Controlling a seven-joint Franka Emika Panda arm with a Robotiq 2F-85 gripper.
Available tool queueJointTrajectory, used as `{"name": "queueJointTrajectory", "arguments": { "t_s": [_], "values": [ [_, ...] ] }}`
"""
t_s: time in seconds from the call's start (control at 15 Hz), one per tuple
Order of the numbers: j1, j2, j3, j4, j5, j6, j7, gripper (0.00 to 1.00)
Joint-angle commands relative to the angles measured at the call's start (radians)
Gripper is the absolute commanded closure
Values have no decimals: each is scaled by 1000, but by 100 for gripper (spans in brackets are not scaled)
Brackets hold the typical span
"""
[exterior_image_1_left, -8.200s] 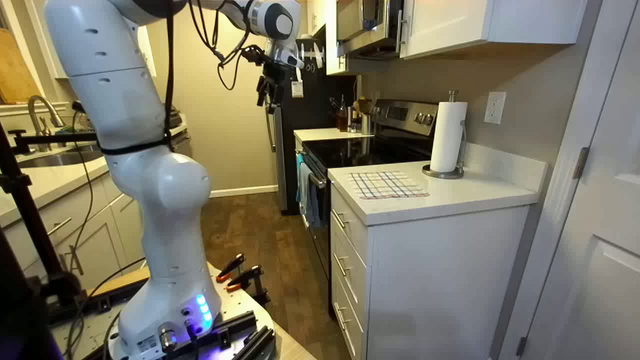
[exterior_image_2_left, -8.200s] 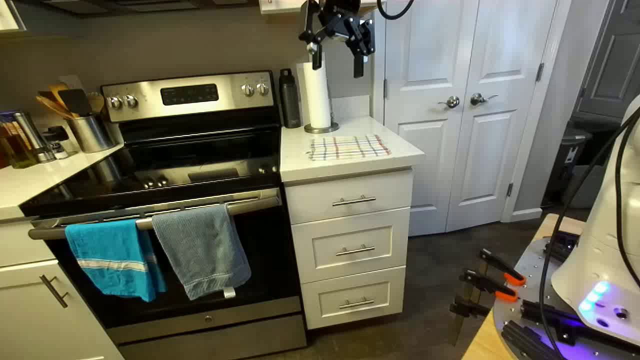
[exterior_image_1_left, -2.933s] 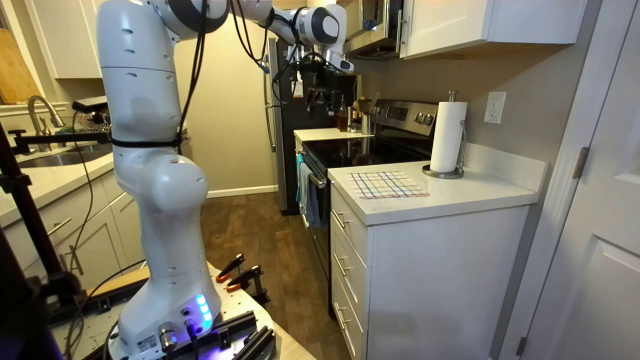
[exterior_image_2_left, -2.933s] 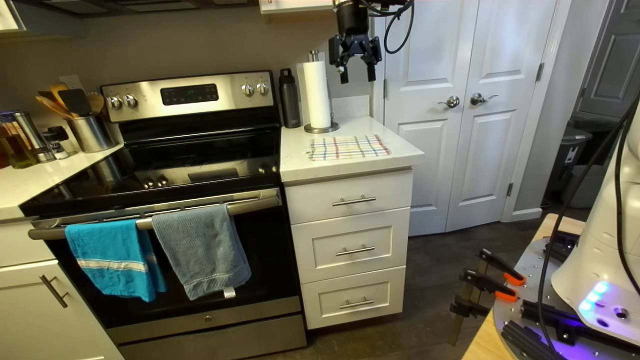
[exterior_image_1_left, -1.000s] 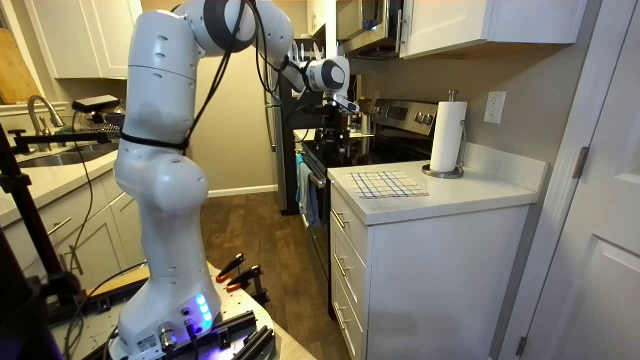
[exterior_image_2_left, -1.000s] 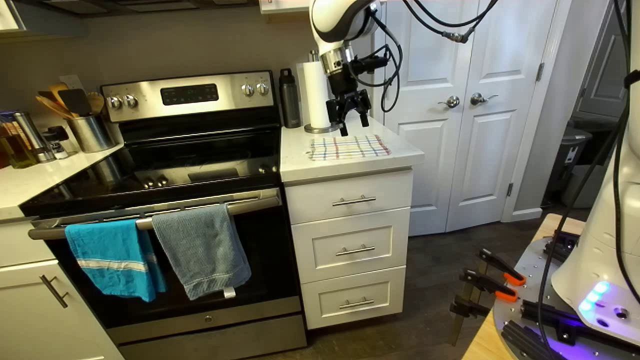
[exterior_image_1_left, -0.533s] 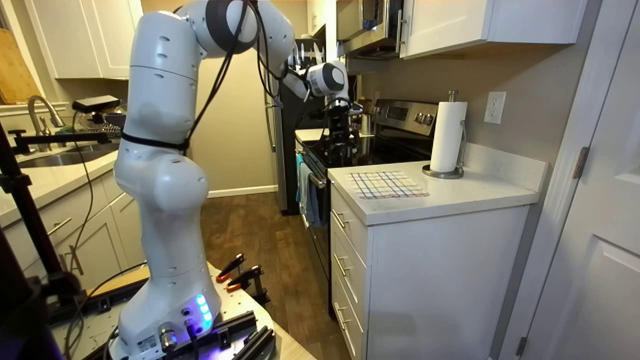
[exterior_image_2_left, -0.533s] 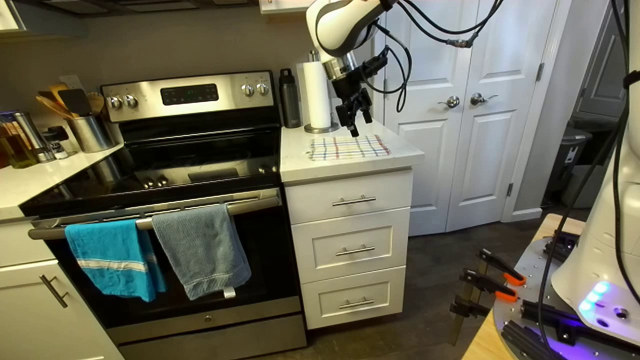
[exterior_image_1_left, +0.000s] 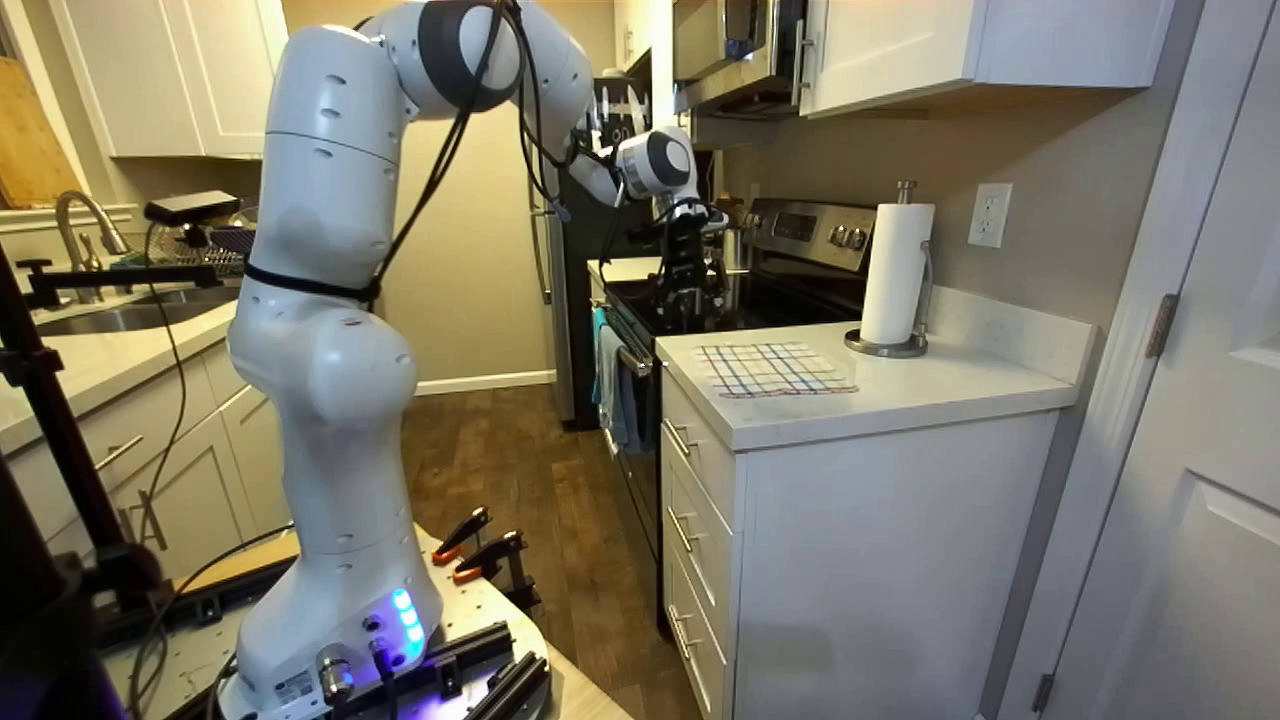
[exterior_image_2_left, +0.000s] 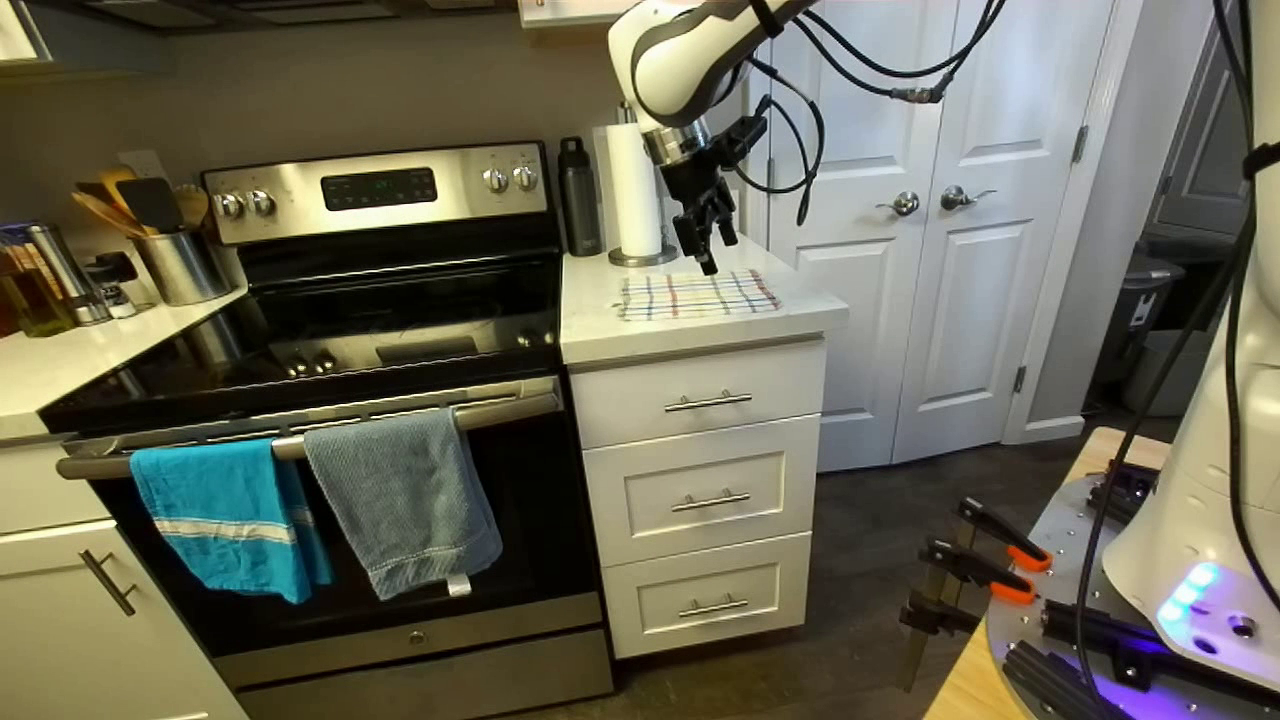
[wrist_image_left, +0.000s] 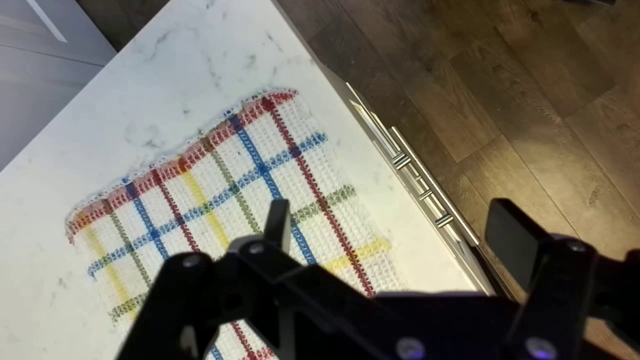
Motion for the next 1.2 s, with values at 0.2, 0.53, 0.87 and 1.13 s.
{"name": "queueJointTrajectory", "arguments": {
  "t_s": [0.2, 0.53, 0.87, 1.13],
  "values": [
    [1, 1, 0, 4, 1, -4, 0, 0],
    [18, 28, 5, 44, -15, -40, 13, 0],
    [76, 135, 24, 207, -42, -125, -16, 0],
    [107, 226, 46, 328, -56, -115, -105, 0]
  ]
}}
